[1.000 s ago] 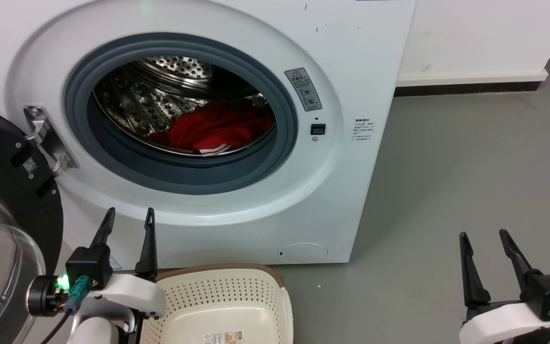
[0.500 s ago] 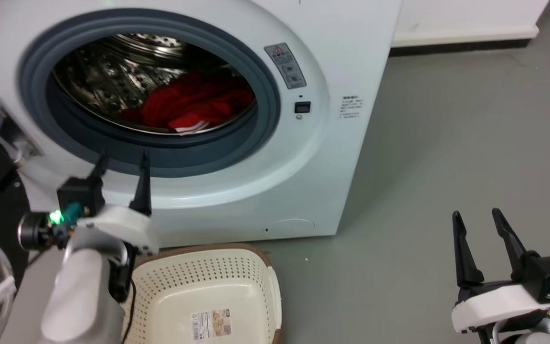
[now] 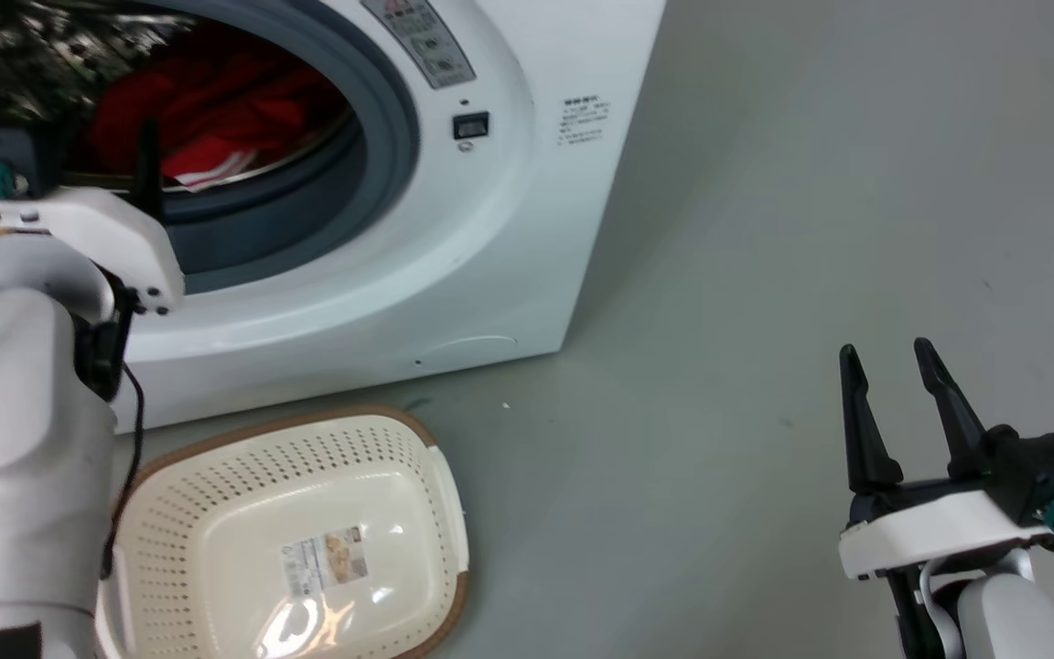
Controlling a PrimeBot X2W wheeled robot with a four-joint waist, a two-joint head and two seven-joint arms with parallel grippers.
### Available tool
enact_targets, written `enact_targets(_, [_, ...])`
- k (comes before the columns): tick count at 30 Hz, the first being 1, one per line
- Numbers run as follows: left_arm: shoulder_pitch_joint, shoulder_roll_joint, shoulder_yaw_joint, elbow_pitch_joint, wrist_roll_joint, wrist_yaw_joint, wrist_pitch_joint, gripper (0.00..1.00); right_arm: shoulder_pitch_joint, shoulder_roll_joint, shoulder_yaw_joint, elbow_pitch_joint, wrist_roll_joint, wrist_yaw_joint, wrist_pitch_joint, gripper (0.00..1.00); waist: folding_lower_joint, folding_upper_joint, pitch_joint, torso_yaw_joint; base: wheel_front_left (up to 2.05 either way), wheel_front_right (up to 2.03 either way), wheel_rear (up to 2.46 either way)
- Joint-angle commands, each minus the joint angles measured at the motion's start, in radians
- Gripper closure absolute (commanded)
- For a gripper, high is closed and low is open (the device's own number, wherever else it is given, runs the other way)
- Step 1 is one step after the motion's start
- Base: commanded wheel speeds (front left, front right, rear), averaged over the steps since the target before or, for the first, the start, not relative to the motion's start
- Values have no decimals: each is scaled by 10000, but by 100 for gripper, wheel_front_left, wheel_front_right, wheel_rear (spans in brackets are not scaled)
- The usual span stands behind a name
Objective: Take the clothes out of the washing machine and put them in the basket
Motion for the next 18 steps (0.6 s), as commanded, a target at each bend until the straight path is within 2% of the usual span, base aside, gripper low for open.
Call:
enact_targets(1, [-284,93,-82,182,-3,-17,133,0,-214,5,57,56,60,-7,-89,0,-1,-1,585,-511,0,0,0])
enact_targets(9, [-1983,1184,-285,1499,-198,-159,1482,0,-774,5,624,413,587,-7,-169,0,-1,-1,1598,-1373,0,0,0])
enact_targets(18, [-3768,2469,-1263,1749,-805,-174,3629,0,-1008,6,986,252,1169,-7,-172,0,-1,-1,2769,-1996,0,0,0])
